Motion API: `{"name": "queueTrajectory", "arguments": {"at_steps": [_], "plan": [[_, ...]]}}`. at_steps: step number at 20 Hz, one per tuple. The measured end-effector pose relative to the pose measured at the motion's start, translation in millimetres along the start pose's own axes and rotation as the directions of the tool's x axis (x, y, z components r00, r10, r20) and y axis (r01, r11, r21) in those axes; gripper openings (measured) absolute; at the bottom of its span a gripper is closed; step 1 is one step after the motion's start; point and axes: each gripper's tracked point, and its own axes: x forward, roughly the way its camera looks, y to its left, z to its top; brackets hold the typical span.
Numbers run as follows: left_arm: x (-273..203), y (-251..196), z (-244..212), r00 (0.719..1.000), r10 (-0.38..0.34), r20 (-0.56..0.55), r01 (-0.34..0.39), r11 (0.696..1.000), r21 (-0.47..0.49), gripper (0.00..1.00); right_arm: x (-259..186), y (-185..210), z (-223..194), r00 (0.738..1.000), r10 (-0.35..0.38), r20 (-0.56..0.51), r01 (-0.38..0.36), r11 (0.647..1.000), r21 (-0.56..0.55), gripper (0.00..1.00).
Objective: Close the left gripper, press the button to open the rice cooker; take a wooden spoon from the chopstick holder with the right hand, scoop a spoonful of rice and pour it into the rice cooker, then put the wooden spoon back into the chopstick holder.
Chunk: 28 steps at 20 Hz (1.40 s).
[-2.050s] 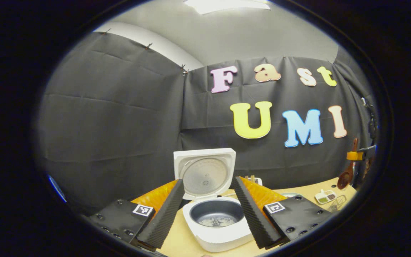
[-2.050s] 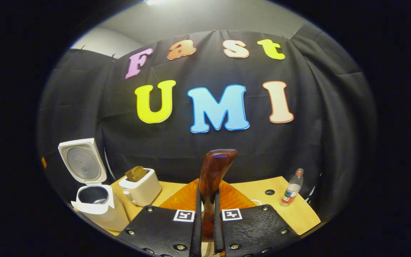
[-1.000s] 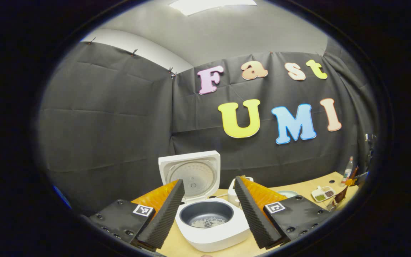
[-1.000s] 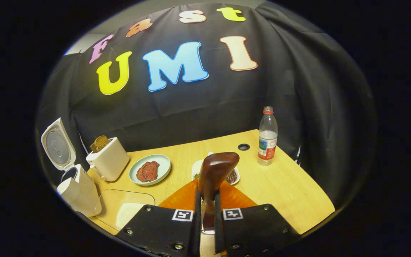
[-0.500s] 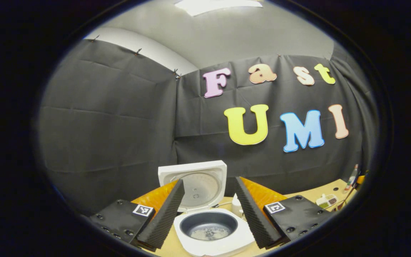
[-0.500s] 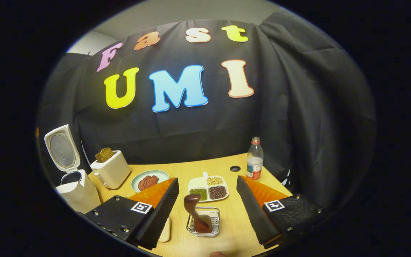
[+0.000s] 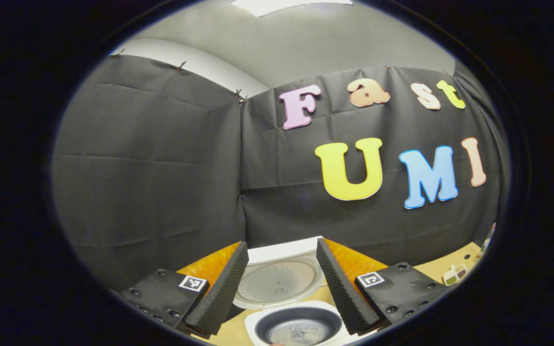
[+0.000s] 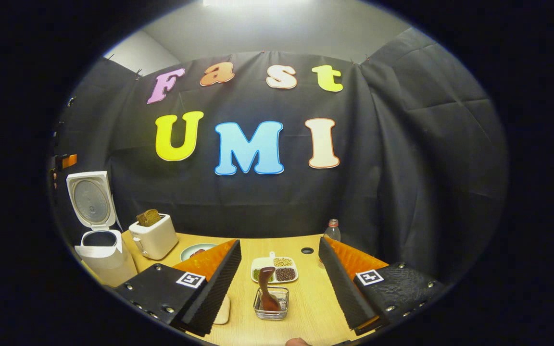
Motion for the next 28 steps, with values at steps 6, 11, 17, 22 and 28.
{"name": "queueTrajectory", "arguments": {"at_steps": [6,11,17,22,28], "plan": [[81.2,12.1,-7.3,0.998,0.012,-0.059,-0.015,0.998,-0.054,1.0,-23.8,-4.4,-1.4,0.999,-0.05,0.009,0.051,0.999,-0.016,0.98],[139.6,22.0,-37.6,0.984,0.029,-0.178,-0.04,0.997,-0.061,1.0,-35.0,-16.4,-8.5,0.996,-0.092,-0.002,0.092,0.995,-0.03,0.98],[156.0,22.5,-68.3,0.964,0.034,-0.264,-0.063,0.993,-0.101,0.92,-35.9,-25.8,-9.4,0.996,-0.091,-0.004,0.091,0.995,-0.028,0.98],[145.0,16.9,-69.2,0.963,0.022,-0.269,-0.054,0.992,-0.112,0.99,-28.7,-24.6,-8.1,0.999,-0.046,0.004,0.046,0.998,-0.035,0.98],[89.6,-7.2,-72.6,0.964,0.006,-0.264,-0.038,0.993,-0.116,0.99,-16.1,-20.7,-3.5,1.0,0.017,0.016,-0.016,1.0,-0.022,0.98]]}}
